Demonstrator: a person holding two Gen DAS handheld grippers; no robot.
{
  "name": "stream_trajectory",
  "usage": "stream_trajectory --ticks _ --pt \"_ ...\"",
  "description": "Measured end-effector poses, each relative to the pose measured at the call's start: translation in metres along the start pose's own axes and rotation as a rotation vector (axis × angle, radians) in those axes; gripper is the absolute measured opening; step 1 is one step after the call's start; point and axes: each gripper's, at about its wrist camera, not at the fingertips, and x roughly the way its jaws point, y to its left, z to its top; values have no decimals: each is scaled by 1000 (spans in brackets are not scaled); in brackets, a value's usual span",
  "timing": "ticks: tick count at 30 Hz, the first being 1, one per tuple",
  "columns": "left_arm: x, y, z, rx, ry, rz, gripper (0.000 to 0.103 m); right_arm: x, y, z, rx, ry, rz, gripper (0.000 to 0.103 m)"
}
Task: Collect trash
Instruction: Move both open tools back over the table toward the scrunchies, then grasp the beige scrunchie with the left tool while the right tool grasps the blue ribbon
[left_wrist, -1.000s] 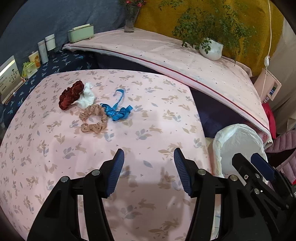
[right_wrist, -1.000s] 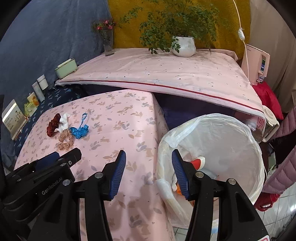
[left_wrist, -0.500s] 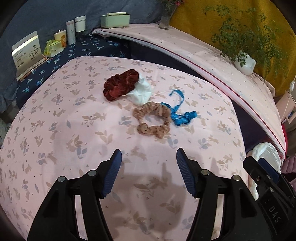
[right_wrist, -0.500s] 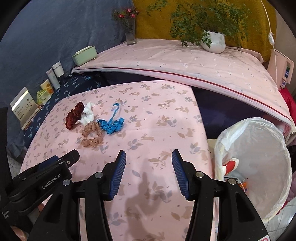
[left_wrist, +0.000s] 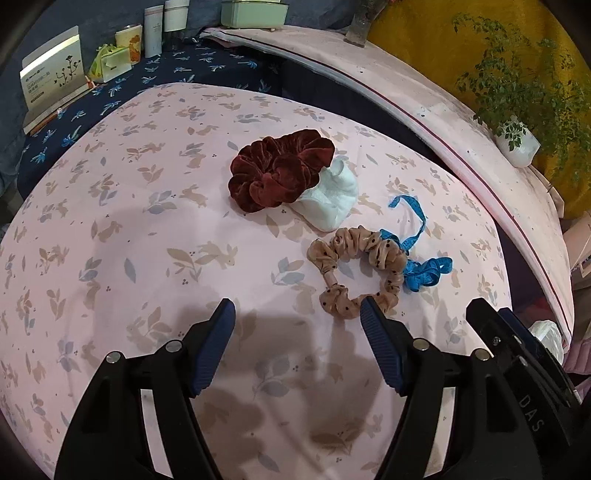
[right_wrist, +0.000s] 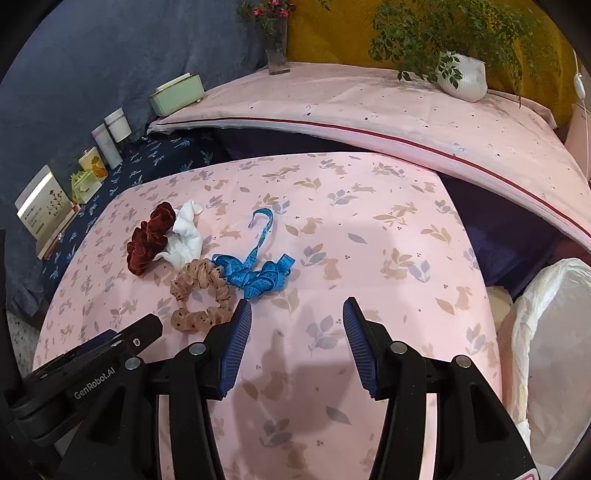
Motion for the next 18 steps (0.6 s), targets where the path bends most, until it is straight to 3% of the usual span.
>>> stream_trajectory --ticks 11,13,15,18 --pt "35 -6 16 52 -11 40 59 53 5 18 7 41 -4 51" --pt "37 -7 17 64 -21 48 53 59 7 17 5 51 6 47" --pt "37 -8 17 75 -32 53 47 63 9 14 -3 61 24 34" --pt "37 -8 16 79 -42 47 39 64 13 11 -8 53 44 22"
